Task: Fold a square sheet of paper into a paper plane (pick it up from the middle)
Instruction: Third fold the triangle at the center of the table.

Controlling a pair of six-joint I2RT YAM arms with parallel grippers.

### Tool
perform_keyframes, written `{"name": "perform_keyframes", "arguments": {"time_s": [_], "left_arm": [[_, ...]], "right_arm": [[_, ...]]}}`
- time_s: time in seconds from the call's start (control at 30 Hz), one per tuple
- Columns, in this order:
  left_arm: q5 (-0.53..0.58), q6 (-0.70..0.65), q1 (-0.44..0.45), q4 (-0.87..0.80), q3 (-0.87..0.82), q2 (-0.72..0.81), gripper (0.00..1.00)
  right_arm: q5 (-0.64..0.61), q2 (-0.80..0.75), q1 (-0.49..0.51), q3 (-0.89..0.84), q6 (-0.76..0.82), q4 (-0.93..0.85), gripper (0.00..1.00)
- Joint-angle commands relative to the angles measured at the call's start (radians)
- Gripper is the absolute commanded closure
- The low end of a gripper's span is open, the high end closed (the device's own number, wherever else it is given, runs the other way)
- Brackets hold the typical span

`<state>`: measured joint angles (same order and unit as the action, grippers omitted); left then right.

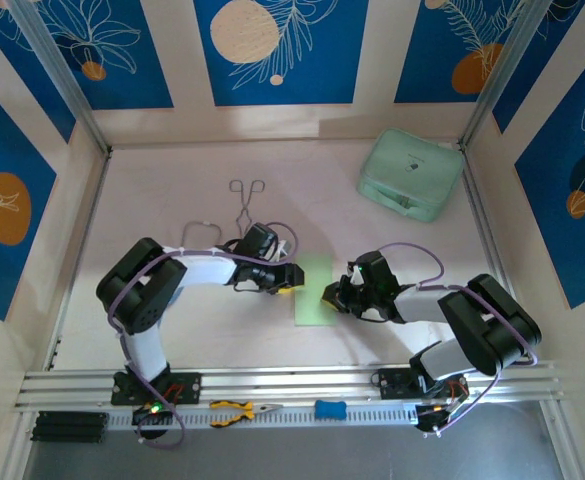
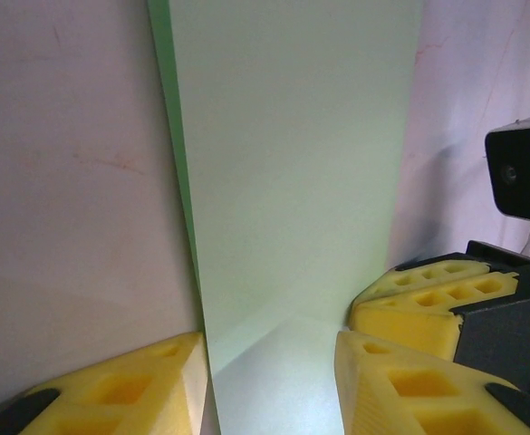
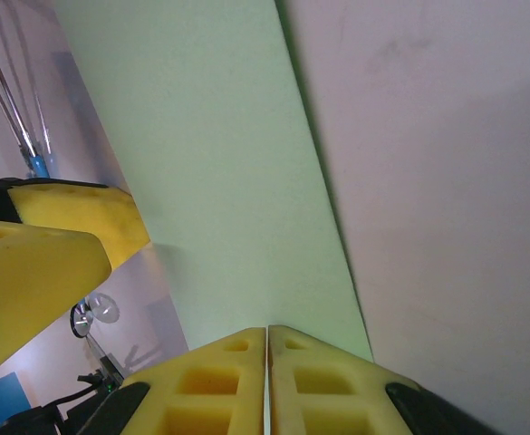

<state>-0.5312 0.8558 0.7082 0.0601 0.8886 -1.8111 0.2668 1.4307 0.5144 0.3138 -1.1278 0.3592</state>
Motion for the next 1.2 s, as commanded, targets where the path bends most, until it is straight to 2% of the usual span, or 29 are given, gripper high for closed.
{"name": "perform_keyframes", "arguments": {"time_s": [0.0,0.3,0.53,0.6,0.67,0.77,0.83,0.93,1.07,1.17], "left_arm": [[-0.029,-0.002,0.012,0.005,0.021,-0.023,0.59],[-0.014,0.002,0.013,0.0,0.015,-0.004,0.62],[0.007,-0.001,0.013,-0.019,0.009,0.021,0.82],[0.012,-0.001,0.012,-0.03,0.011,0.027,0.89],[0.021,-0.004,0.011,-0.045,0.009,0.038,0.92],[0.03,0.021,0.004,-0.065,0.003,0.066,0.94],[-0.004,0.028,-0.014,-0.117,0.025,0.07,0.94],[-0.045,0.036,-0.034,-0.164,0.047,0.074,0.95],[-0.062,0.072,-0.045,-0.158,0.045,0.089,0.94],[-0.073,0.102,-0.053,-0.158,0.047,0.093,0.94]], "right_arm": [[0.012,0.049,0.024,0.002,-0.002,-0.017,0.89],[0.012,0.052,0.024,0.007,-0.001,-0.019,0.89],[0.03,0.034,0.024,0.021,0.034,-0.023,0.85],[0.034,0.013,0.025,0.02,0.056,-0.015,0.81],[0.033,-0.029,0.028,0.017,0.079,-0.018,0.75],[0.011,-0.132,0.035,0.03,0.144,-0.101,0.59],[-0.056,-0.222,0.063,0.067,0.216,-0.245,0.49],[-0.231,-0.339,0.148,0.117,0.335,-0.407,0.46],[-0.516,-0.428,0.353,0.107,0.551,-0.403,0.43],[-0.703,-0.417,0.507,0.104,0.736,-0.367,0.42]]}}
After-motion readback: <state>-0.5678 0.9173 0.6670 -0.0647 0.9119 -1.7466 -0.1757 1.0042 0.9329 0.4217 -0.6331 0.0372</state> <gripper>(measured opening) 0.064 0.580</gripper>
